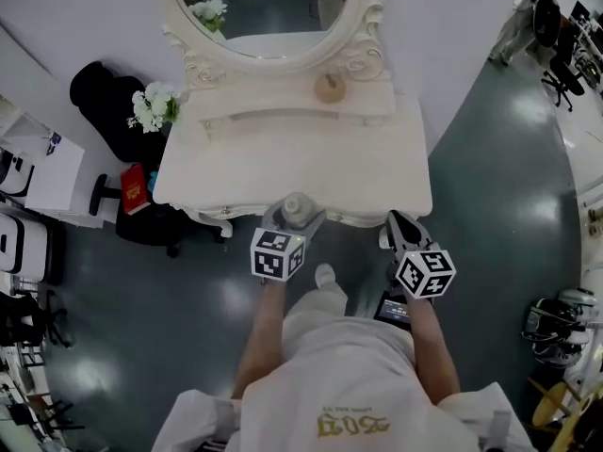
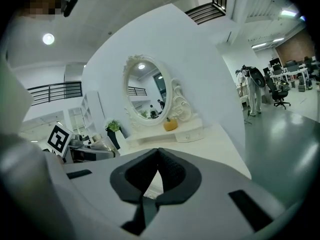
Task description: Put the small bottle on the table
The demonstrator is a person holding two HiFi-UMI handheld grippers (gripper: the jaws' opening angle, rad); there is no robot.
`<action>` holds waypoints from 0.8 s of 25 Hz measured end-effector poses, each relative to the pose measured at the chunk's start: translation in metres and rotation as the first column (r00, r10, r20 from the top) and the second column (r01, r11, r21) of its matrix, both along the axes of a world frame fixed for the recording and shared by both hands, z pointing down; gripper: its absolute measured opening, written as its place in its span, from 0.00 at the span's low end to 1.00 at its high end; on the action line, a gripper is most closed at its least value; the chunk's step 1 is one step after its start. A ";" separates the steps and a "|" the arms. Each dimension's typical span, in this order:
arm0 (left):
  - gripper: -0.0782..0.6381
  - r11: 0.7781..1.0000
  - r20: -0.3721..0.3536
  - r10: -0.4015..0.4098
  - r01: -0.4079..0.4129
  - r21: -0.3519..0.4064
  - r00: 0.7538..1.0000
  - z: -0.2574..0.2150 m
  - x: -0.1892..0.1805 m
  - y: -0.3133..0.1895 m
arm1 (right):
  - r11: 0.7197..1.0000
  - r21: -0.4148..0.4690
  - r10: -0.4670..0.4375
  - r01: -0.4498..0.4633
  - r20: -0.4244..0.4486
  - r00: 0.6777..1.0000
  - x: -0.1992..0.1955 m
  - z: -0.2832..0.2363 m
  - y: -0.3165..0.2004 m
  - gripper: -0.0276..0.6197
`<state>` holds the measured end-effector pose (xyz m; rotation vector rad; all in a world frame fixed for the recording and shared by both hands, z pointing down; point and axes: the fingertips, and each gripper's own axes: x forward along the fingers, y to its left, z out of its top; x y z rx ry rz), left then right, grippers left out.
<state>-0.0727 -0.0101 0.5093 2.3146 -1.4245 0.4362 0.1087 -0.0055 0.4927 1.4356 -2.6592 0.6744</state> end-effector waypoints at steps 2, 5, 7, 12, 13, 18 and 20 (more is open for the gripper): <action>0.60 1.000 0.006 0.015 -0.015 -0.010 1.000 0.003 -0.005 -0.030 | 1.000 -0.006 0.000 0.000 -0.006 1.000 -0.010 0.001 -0.030 0.06; 0.60 0.999 0.010 0.033 -0.033 -0.020 0.999 0.007 -0.012 -0.071 | 1.000 -0.013 0.003 -0.003 -0.016 1.000 -0.022 0.002 -0.071 0.06; 0.60 0.999 0.013 0.045 -0.044 -0.030 0.999 0.012 -0.017 -0.095 | 1.000 -0.020 0.009 -0.010 -0.022 1.000 -0.029 0.005 -0.094 0.06; 0.60 0.996 0.023 0.070 -0.069 -0.063 0.997 0.030 -0.027 -0.140 | 0.998 -0.051 0.030 -0.031 -0.035 0.999 -0.038 0.018 -0.139 0.06; 0.60 0.995 0.025 0.076 -0.075 -0.067 0.997 0.032 -0.028 -0.148 | 0.998 -0.056 0.035 -0.037 -0.036 0.999 -0.039 0.021 -0.147 0.06; 0.60 0.992 0.032 0.104 -0.101 -0.080 0.994 0.045 -0.033 -0.178 | 0.995 -0.076 0.056 -0.059 -0.042 0.998 -0.047 0.035 -0.177 0.06; 0.60 0.990 0.029 0.114 -0.112 -0.083 0.993 0.048 -0.031 -0.185 | 0.995 -0.076 0.064 -0.068 -0.048 0.997 -0.047 0.036 -0.182 0.06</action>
